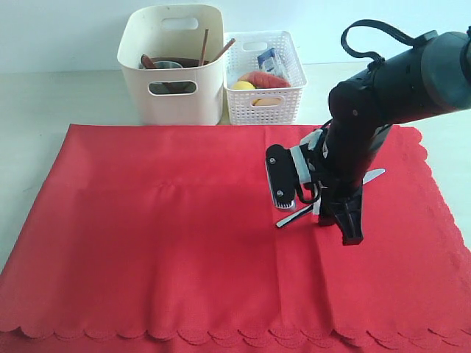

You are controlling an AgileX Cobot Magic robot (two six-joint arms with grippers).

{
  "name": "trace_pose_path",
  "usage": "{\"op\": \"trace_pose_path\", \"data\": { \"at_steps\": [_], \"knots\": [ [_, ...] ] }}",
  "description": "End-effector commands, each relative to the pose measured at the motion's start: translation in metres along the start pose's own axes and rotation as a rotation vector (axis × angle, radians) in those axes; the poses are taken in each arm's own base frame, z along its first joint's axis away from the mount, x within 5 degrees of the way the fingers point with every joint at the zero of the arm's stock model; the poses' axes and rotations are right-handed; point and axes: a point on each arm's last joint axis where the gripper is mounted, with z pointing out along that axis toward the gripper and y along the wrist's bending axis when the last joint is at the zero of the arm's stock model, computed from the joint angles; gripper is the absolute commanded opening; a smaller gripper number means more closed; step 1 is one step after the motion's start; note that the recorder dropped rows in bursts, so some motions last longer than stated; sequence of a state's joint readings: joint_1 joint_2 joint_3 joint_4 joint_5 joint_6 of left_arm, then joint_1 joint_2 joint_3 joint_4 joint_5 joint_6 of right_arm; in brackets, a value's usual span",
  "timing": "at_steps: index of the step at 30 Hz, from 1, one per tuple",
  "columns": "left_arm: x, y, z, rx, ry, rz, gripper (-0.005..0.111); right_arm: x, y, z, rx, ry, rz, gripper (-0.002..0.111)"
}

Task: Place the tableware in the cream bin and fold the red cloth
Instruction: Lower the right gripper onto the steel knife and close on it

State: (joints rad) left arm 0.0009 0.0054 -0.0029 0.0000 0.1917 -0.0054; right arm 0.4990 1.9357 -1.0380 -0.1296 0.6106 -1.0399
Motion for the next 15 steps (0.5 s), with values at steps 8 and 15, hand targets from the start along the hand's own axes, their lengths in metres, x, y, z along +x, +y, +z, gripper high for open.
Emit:
{"op": "trace_pose_path", "data": {
  "at_steps": [8, 15],
  "knots": [
    [0.0004, 0.0001, -0.0002, -0.002, -0.006, -0.007, 0.002, -0.0007, -0.0008, 0.0038, 0.019, -0.006, -0.026, 0.012],
    [0.0004, 0.0001, -0.0002, -0.002, -0.006, -0.007, 0.002, -0.0003, -0.0002, 0.0038, 0.012, -0.002, -0.024, 0.000]
  ]
}}
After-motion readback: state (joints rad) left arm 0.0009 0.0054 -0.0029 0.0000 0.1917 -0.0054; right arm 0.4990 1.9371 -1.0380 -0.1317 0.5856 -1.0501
